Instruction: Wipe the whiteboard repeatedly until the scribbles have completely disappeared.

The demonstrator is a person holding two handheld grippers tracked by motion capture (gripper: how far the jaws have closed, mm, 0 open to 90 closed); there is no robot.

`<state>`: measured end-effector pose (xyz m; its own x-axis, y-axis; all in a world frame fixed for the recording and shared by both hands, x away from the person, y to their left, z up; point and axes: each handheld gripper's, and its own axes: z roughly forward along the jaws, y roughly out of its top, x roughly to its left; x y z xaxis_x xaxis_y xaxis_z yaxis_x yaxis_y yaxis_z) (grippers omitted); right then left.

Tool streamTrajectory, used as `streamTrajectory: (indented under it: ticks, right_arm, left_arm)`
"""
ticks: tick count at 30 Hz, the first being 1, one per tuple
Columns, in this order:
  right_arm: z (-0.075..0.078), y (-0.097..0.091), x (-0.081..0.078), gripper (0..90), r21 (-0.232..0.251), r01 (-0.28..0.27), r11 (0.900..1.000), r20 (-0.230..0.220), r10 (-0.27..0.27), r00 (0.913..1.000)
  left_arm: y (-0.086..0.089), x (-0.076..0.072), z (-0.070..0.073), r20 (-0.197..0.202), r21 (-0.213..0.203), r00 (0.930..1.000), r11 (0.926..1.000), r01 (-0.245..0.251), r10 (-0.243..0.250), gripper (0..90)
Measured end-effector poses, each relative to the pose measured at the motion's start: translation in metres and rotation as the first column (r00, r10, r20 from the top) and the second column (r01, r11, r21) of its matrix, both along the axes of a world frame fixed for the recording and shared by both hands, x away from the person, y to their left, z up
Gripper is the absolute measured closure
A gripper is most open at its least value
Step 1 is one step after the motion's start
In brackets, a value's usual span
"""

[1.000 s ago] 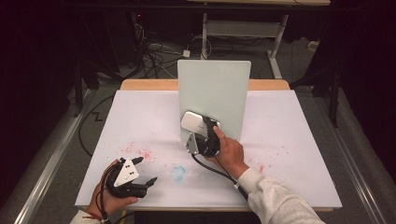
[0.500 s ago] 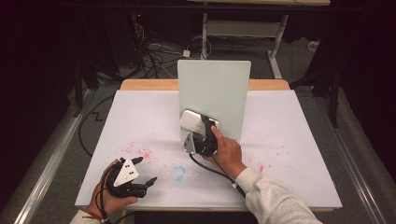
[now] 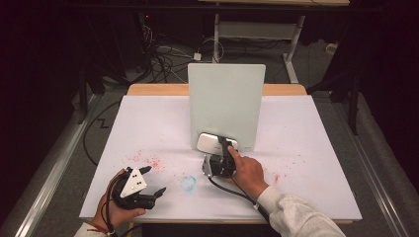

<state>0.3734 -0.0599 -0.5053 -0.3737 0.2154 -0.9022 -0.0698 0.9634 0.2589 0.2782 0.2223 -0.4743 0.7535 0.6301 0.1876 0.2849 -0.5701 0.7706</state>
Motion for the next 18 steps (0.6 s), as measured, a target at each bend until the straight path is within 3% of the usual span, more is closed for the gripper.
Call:
streamTrajectory:
  ticks: [3, 6, 9, 18]
  right_arm:
    - [0.0, -0.001, 0.0, 30.9, 0.005, 0.011, 0.9999, 0.002, -0.011, 0.9999]
    - [-0.005, 0.009, -0.001, 30.7, -0.031, 0.006, 0.9995, 0.029, -0.005, 0.9996]
    - [-0.005, 0.017, 0.0, 30.6, -0.032, -0.012, 0.9994, 0.038, 0.014, 0.9992]
    - [-0.005, 0.041, 0.002, 30.8, -0.047, -0.051, 0.9976, 0.03, 0.052, 0.9982]
  left_arm:
    - [0.0, 0.001, -0.001, -0.003, 0.002, 1.0, 1.0, -0.001, 0.001, 17.8]
    - [-0.001, 0.003, -0.001, -0.005, -0.001, 1.0, 1.0, -0.004, 0.004, 17.8]
    - [-0.002, 0.003, 0.0, -0.001, -0.001, 1.0, 1.0, 0.005, -0.005, 17.9]
    - [-0.002, 0.004, 0.0, -0.001, -0.002, 0.9999, 0.9999, 0.012, -0.012, 17.8]
